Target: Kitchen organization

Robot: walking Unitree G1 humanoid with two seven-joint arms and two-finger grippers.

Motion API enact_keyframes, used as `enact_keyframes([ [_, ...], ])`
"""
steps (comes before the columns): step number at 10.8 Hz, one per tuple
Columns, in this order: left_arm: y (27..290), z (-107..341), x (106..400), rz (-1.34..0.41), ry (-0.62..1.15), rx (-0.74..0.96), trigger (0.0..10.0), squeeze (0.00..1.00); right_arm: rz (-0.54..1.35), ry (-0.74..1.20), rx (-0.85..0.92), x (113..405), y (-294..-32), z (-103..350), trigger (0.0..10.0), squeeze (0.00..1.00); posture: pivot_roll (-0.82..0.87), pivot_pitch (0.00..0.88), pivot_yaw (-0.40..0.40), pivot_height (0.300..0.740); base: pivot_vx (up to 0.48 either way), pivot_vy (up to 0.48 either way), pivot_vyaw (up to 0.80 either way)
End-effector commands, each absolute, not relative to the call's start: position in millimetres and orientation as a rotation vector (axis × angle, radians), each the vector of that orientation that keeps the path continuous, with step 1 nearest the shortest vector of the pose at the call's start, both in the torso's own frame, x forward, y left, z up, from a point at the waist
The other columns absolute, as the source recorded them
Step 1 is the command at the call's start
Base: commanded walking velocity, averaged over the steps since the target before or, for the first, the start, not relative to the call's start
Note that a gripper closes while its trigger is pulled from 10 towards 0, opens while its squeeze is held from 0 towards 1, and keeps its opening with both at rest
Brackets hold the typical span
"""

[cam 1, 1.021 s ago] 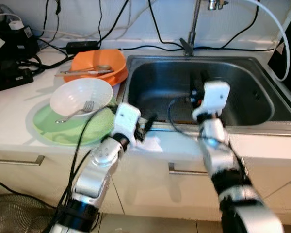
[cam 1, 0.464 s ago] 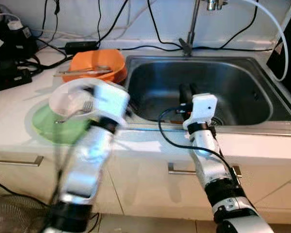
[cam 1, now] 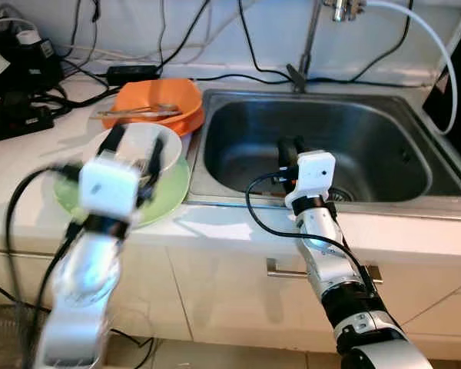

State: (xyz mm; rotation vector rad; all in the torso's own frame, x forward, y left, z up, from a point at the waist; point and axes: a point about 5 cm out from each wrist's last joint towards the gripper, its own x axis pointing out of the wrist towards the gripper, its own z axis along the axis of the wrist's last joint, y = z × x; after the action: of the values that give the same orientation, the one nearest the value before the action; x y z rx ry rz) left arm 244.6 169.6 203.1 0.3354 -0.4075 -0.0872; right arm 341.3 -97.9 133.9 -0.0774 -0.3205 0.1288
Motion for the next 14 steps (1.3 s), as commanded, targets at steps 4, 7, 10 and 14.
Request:
enact_keyframes([
  [4, 178.0, 210.0, 217.9, -0.109, -0.410, 0.405, 10.0, 0.00, 0.146, -0.307, -0.093, 343.8, -94.6, 133.3, 10.0, 0.00, 0.22, 0.000, 0.007, 0.740, 0.000, 0.000, 0.00],
  [7, 177.0, 203.4, 200.9, -0.084, -0.383, 0.388, 10.0, 0.00, 0.139, -0.305, -0.088, 344.8, -94.8, 132.6, 10.0, 0.00, 0.24, 0.000, 0.010, 0.740, 0.000, 0.000, 0.00],
  [10, 189.0, 192.4, 202.4, -0.032, -0.338, 0.406, 10.0, 0.00, 0.141, -0.301, -0.088, 345.0, -94.3, 131.5, 10.0, 0.00, 0.24, 0.000, 0.011, 0.740, 0.000, 0.000, 0.00],
  [14, 207.6, 184.3, 206.7, 0.030, -0.295, 0.450, 10.0, 0.00, 0.129, -0.300, -0.090, 345.3, -97.5, 131.0, 10.0, 0.00, 0.22, 0.000, 0.010, 0.740, 0.000, 0.000, 0.00],
])
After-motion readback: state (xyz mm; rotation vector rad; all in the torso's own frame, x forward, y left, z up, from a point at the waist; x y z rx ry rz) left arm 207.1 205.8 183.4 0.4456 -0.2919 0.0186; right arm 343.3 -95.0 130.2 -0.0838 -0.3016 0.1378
